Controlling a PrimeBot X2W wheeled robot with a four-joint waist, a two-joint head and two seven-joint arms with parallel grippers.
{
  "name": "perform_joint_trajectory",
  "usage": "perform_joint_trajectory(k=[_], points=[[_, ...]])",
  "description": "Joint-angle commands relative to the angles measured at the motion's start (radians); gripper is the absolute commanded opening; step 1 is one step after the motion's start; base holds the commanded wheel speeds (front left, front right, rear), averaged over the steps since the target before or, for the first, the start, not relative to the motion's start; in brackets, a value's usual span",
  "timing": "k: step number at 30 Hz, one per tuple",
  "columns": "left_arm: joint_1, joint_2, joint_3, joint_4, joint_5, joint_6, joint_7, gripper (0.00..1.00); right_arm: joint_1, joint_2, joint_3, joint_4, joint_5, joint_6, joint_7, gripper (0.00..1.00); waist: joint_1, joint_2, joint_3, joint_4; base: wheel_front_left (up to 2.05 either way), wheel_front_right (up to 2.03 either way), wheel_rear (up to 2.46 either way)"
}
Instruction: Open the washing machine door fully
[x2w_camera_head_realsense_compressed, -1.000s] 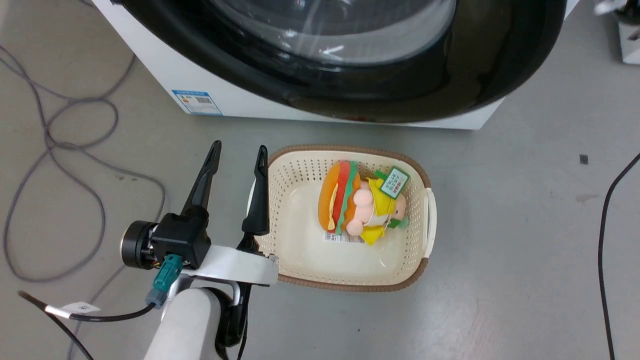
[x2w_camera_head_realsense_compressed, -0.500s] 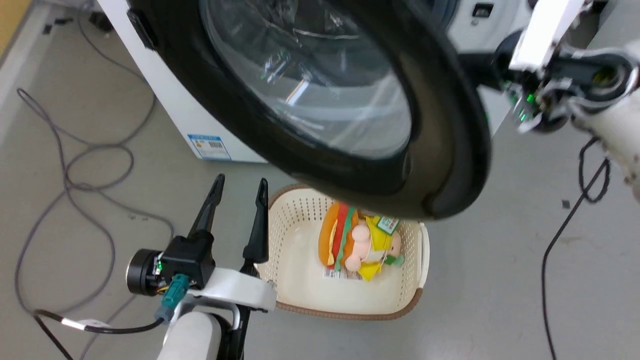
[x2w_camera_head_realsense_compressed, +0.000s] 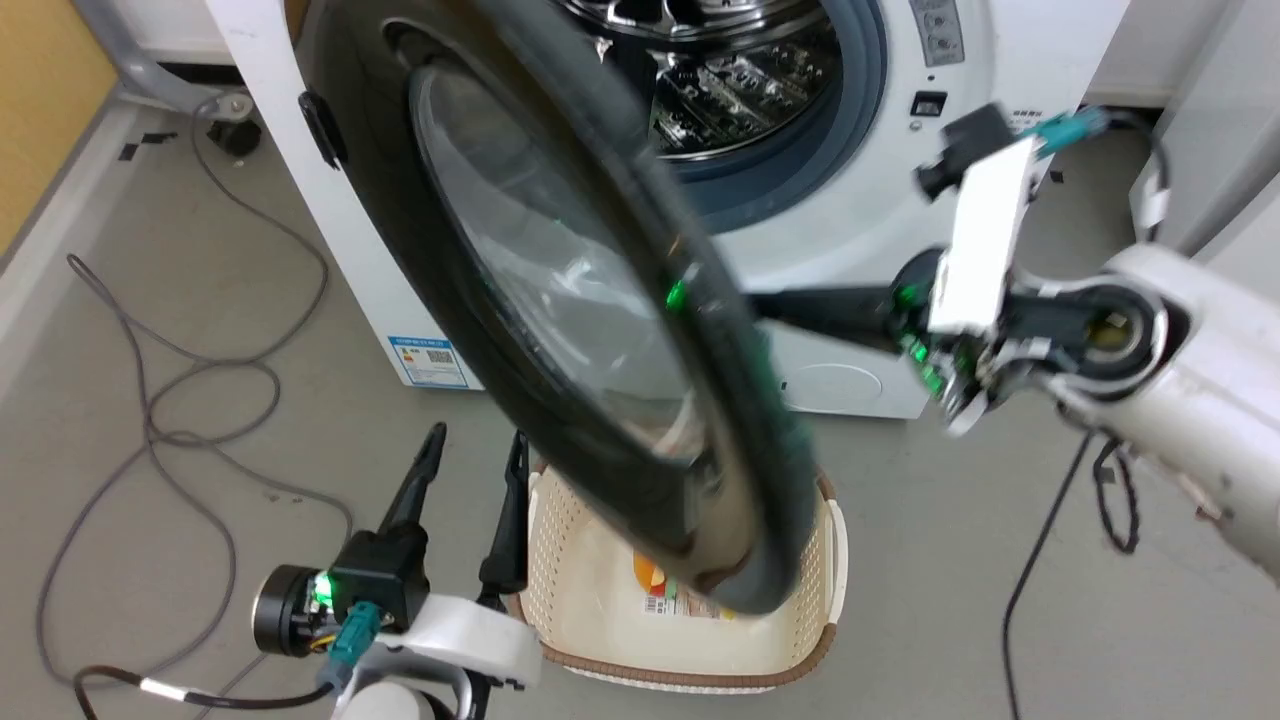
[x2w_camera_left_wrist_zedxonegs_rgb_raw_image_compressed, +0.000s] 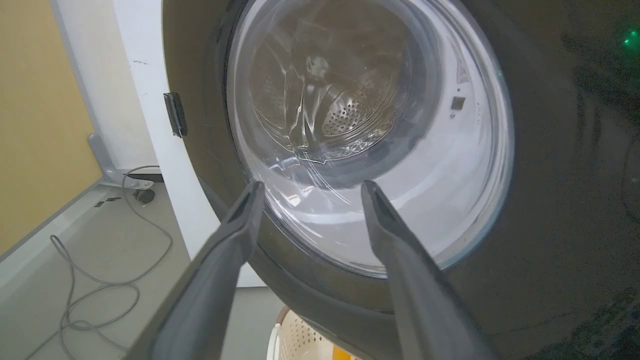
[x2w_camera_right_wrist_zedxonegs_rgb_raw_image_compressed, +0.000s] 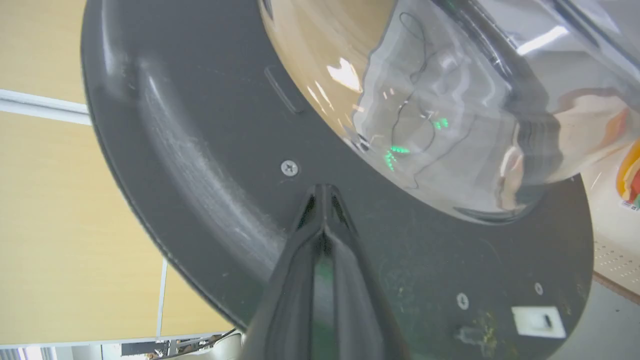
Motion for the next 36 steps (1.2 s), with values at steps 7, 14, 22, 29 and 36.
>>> perform_joint_trajectory(k=[7,14,22,29,36], points=[[0.016,0.004,-0.008,0.01,0.0,0.001,-0.005,1.0,0.088,-0.011,0.004,-0.144,-0.057,0.001,0.001,0.0,0.0001,-0.0001,-0.012,0.008,0.0,0.0,0.0],[0.017,0.005,-0.015,0.015,-0.007,0.003,-0.005,1.0,0.131,0.022,0.004,-0.167,-0.096,0.001,0.013,0.0,0.0001,-0.0001,-0.014,0.018,0.0,0.0,0.0],[0.015,0.007,-0.018,0.022,-0.014,0.008,-0.005,1.0,0.154,0.073,0.004,-0.17,-0.101,0.001,0.006,0.0,0.0001,-0.0001,-0.015,0.02,0.0,0.0,0.0],[0.018,0.009,-0.019,0.028,-0.021,0.014,-0.005,1.0,0.216,0.047,-0.009,-0.197,-0.072,0.001,-0.142,0.87,0.0001,-0.0001,-0.03,0.009,0.0,0.0,0.0],[0.039,0.015,-0.014,0.035,-0.032,0.02,-0.005,1.0,0.408,-0.043,-0.1,-0.324,-0.091,0.001,-0.392,1.0,0.0001,-0.0001,-0.062,-0.001,0.0,0.0,0.0]])
